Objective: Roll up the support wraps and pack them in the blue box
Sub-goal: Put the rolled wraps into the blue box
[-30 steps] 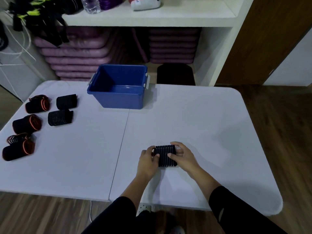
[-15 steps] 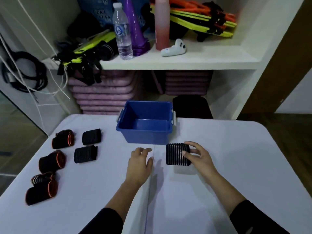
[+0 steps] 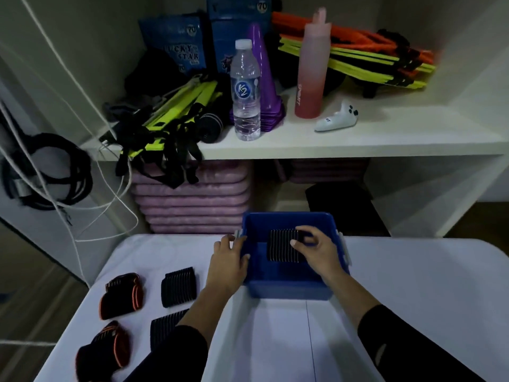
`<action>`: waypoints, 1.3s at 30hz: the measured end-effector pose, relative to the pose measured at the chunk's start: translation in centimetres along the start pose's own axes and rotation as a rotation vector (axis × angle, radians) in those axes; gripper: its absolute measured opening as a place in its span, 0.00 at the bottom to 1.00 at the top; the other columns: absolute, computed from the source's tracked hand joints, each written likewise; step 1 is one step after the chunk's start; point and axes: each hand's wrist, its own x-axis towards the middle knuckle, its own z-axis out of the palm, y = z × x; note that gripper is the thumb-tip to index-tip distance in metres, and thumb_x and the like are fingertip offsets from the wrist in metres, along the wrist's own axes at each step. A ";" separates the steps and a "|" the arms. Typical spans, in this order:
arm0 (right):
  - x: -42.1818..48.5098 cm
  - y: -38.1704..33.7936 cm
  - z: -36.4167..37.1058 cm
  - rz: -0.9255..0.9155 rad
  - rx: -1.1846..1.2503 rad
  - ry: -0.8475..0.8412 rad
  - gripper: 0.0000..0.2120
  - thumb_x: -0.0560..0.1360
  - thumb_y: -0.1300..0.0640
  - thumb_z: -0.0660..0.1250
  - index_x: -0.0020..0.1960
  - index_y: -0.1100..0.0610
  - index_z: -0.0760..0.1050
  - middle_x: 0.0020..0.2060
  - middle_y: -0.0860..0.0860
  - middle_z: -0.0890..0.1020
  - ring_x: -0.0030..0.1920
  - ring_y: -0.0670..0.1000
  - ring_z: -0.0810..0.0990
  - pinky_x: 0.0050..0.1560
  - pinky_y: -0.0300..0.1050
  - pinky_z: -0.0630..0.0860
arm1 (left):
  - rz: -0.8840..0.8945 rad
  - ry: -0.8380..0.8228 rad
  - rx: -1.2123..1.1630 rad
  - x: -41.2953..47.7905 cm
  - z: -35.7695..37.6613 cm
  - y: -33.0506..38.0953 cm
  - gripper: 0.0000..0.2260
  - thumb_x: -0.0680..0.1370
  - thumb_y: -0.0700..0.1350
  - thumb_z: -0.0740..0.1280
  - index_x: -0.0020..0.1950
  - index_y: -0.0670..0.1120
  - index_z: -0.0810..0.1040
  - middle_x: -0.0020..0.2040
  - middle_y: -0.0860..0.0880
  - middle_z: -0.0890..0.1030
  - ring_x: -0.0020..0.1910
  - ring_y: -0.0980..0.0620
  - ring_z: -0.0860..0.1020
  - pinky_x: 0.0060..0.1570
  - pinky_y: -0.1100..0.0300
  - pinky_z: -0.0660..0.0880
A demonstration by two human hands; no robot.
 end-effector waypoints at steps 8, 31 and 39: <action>3.0 2.9 3.6 0.172 -0.241 -0.255 0.11 0.70 0.63 0.72 0.46 0.53 0.73 0.35 0.53 0.76 0.39 0.54 0.79 0.44 0.48 0.80 | 0.097 -0.103 -0.204 1.3 2.0 -2.3 0.23 0.79 0.43 0.61 0.73 0.42 0.62 0.71 0.43 0.63 0.67 0.44 0.66 0.67 0.60 0.62; -4.8 6.7 4.8 0.249 -0.654 -0.622 0.19 0.70 0.56 0.73 0.60 0.51 0.75 0.66 0.55 0.72 0.63 0.54 0.73 0.65 0.45 0.70 | 0.133 -0.110 -0.321 -8.4 2.1 -1.5 0.23 0.79 0.46 0.60 0.73 0.44 0.62 0.71 0.47 0.62 0.66 0.48 0.68 0.64 0.54 0.70; -7.1 4.5 4.0 0.178 -0.586 -0.426 0.28 0.72 0.55 0.71 0.70 0.55 0.65 0.68 0.57 0.69 0.65 0.55 0.71 0.62 0.43 0.69 | 0.136 -0.027 -0.289 -10.4 0.4 -1.6 0.20 0.80 0.49 0.58 0.72 0.48 0.64 0.71 0.50 0.65 0.67 0.50 0.65 0.68 0.58 0.64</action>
